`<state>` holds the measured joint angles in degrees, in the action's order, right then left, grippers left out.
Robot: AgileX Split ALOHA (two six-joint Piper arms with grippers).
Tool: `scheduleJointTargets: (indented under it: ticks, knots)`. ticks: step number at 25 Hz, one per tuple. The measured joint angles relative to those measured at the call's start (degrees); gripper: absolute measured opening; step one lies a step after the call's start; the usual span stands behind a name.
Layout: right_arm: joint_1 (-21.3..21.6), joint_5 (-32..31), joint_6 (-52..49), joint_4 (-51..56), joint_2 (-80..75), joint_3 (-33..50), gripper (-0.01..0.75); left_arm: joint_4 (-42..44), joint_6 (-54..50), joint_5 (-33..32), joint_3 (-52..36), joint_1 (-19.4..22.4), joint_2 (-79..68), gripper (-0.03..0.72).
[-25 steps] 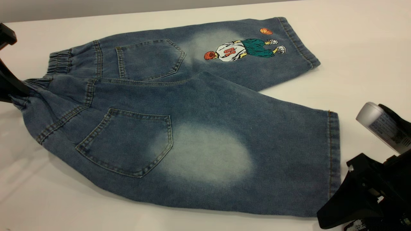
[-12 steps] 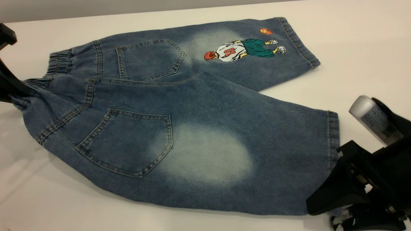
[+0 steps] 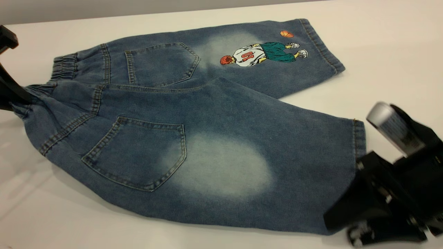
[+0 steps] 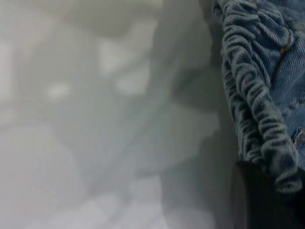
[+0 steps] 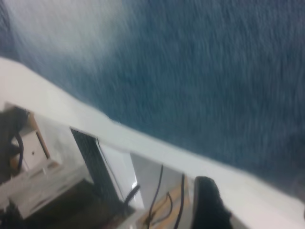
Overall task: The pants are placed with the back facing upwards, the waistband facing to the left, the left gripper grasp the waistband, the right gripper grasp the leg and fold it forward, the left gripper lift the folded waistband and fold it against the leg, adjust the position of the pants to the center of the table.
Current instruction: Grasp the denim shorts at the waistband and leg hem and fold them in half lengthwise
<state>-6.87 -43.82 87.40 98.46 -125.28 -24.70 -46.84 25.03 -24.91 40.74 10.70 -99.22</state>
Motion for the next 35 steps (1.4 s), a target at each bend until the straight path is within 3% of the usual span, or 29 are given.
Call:
scheduleJointTargets:
  ticks: [25, 28, 33, 35]
  knots:
    - [0.00, 3.44, 1.98, 1.63, 0.27, -3.06, 0.344, 0.31, 0.05, -0.14, 0.00, 0.00, 0.00, 0.114]
    - [0.00, 4.41, 1.98, 1.88, 0.27, -3.27, 0.290, 0.31, 0.05, -0.14, 0.00, 0.00, 0.00, 0.114]
    - [0.00, 6.43, 2.81, 1.98, 0.11, -3.33, 0.038, 0.31, 0.14, -0.22, 0.00, 0.00, 0.00, 0.114]
    - [0.14, 6.30, 2.81, 1.98, 0.50, -3.33, 0.013, 0.52, 0.14, -0.29, 0.00, 0.00, 0.00, 0.114]
